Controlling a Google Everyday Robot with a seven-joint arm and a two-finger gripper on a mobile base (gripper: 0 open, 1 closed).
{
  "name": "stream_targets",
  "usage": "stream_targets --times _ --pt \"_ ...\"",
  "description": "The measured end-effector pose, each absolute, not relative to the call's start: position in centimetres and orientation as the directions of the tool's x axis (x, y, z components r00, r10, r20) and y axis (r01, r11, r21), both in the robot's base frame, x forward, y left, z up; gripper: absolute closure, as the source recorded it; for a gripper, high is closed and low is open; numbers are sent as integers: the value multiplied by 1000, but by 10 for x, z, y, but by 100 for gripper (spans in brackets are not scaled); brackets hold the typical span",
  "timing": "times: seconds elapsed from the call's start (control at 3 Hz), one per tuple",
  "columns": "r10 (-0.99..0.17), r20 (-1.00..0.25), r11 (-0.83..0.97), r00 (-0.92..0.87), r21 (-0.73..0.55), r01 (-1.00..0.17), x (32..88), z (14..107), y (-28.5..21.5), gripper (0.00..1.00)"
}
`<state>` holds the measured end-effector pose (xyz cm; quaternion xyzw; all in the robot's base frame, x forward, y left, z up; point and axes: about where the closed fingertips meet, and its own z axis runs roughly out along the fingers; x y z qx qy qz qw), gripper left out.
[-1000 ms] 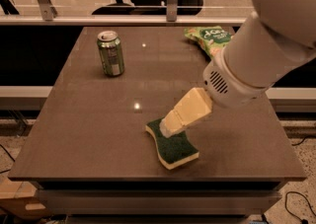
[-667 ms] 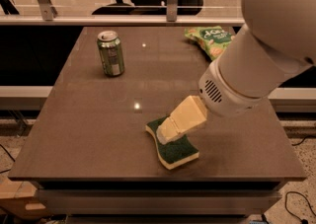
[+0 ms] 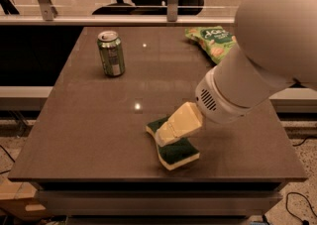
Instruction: Move sponge near green can
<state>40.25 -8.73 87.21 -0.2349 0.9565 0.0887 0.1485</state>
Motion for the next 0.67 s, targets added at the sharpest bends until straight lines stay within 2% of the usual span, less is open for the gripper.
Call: stream_targets --times 0.67 --pt "-440 -338 859 -832 112 -500 408 847 -69 0"
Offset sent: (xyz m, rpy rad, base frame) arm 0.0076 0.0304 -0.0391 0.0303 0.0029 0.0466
